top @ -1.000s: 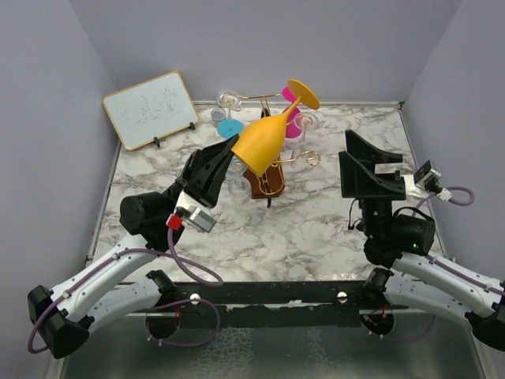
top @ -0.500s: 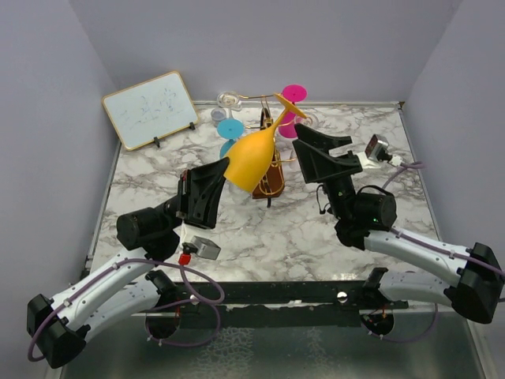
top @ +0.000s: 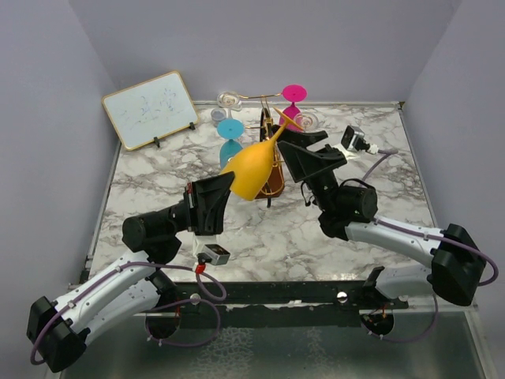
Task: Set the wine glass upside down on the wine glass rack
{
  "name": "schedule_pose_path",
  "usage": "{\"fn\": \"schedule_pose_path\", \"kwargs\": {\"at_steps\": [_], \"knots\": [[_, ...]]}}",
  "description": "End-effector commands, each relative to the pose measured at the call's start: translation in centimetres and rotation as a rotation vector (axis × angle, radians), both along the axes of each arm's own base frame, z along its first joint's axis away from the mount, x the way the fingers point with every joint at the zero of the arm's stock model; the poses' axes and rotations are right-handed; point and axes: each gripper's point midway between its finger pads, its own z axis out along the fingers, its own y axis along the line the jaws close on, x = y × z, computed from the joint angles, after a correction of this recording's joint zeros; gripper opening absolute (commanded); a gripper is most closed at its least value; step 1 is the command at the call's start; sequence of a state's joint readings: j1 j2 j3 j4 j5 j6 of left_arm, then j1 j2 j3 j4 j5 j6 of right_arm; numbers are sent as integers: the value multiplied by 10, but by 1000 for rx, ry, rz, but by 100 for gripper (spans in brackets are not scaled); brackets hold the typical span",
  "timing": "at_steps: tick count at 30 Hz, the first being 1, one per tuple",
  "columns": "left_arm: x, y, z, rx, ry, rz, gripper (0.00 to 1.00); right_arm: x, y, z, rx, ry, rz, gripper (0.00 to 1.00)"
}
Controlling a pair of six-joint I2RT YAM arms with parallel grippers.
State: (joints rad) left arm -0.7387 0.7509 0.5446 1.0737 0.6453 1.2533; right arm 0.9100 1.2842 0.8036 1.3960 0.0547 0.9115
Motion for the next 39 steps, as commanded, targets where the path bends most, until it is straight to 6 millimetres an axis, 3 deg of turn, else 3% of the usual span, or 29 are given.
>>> {"fn": "schedule_pose_path", "kwargs": {"at_steps": [1, 4, 13, 18, 25, 34, 39], "knots": [[-10, -2, -6, 35, -99, 16, 0, -19, 8, 11, 40, -69, 121, 76], [-7, -4, -10, 45, -98, 28, 0, -17, 15, 7, 29, -67, 147, 61], [0, -1, -4, 40, -127, 92, 0, -14, 17, -8, 16, -29, 158, 60], [0, 1, -4, 39, -131, 100, 0, -16, 17, -12, 28, -19, 188, 42], [0, 2, -6, 44, -155, 121, 0, -16, 13, -15, 56, -8, 198, 42], [4, 7, -3, 30, -144, 146, 0, -17, 10, -16, 90, 2, 226, 11], [5, 5, -7, 47, -136, 139, 0, -19, 18, -13, 70, -26, 245, 1]]}}
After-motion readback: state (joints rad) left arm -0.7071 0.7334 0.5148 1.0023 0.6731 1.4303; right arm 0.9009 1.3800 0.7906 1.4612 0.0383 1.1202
